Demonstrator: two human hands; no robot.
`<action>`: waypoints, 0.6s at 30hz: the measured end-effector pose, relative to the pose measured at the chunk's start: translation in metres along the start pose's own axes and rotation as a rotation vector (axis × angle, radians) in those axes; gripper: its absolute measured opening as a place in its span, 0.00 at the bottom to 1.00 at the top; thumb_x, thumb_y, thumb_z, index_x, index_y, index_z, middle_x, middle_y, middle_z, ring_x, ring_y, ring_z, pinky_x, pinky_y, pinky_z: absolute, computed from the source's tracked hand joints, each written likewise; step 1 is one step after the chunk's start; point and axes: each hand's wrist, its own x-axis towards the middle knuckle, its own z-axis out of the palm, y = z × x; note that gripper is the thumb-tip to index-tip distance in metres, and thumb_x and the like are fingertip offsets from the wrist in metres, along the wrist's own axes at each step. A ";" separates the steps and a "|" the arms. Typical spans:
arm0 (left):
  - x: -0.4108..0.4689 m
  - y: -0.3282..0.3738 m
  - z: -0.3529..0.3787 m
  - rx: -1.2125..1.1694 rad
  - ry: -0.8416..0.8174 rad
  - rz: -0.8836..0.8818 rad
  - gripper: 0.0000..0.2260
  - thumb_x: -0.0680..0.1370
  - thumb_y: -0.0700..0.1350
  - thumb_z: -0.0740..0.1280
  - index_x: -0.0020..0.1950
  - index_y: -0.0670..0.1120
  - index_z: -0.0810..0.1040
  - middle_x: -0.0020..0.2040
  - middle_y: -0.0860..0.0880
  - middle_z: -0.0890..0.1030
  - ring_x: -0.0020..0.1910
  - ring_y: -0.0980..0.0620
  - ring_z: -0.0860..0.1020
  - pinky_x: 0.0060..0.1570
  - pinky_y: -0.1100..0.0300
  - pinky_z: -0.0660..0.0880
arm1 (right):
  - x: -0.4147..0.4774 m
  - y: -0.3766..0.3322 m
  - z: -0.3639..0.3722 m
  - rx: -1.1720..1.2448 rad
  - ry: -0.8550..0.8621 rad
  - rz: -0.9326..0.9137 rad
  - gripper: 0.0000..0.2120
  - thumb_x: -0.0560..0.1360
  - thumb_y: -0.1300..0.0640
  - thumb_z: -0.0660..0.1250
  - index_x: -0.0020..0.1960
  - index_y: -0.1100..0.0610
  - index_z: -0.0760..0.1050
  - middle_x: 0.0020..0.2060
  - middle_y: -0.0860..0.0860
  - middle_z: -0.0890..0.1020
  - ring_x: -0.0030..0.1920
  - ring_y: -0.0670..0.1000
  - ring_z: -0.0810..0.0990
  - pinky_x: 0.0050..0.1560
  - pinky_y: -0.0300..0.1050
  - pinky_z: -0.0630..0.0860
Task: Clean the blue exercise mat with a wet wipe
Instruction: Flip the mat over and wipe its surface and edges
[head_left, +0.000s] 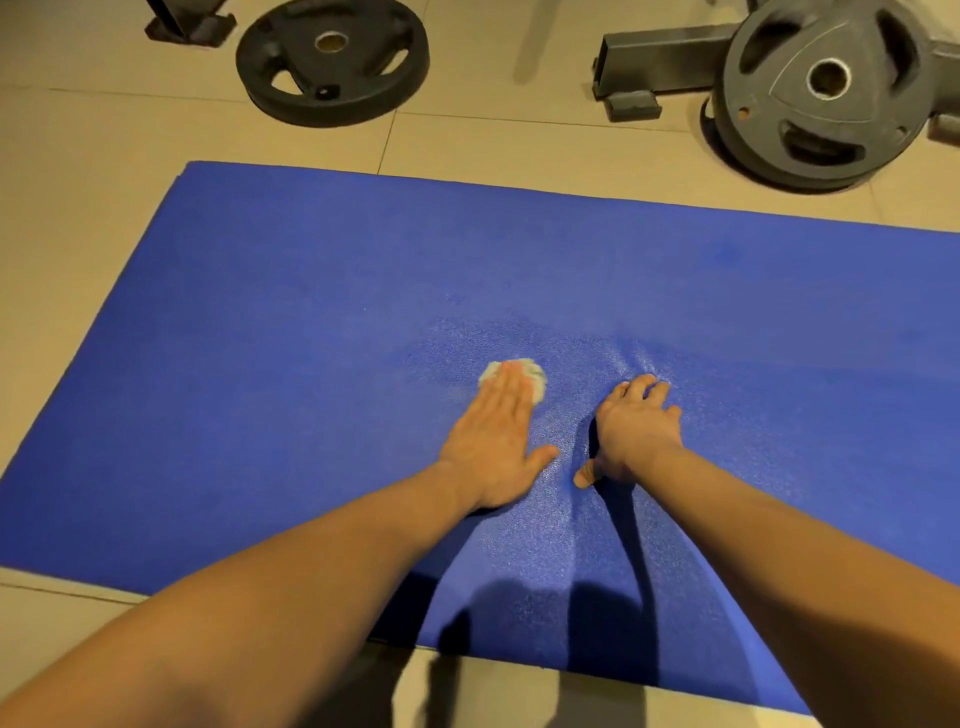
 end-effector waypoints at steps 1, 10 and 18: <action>0.000 0.007 0.003 0.042 -0.022 0.073 0.41 0.83 0.64 0.54 0.83 0.38 0.43 0.83 0.39 0.41 0.82 0.42 0.38 0.80 0.47 0.41 | -0.001 0.000 0.000 -0.002 -0.001 0.002 0.72 0.59 0.28 0.77 0.79 0.71 0.42 0.78 0.71 0.47 0.78 0.73 0.48 0.73 0.65 0.63; -0.071 -0.080 -0.009 0.124 0.038 -0.163 0.48 0.78 0.76 0.44 0.83 0.39 0.44 0.84 0.42 0.42 0.82 0.45 0.39 0.81 0.47 0.43 | -0.006 0.004 -0.001 0.000 0.020 -0.019 0.72 0.58 0.27 0.76 0.79 0.70 0.43 0.78 0.70 0.49 0.78 0.72 0.50 0.73 0.65 0.64; -0.044 0.008 0.012 0.055 -0.018 -0.122 0.50 0.77 0.75 0.45 0.83 0.37 0.41 0.82 0.37 0.37 0.81 0.40 0.33 0.80 0.43 0.41 | 0.000 0.001 0.002 0.019 0.011 -0.001 0.74 0.58 0.28 0.78 0.79 0.70 0.41 0.78 0.70 0.47 0.78 0.72 0.48 0.73 0.66 0.63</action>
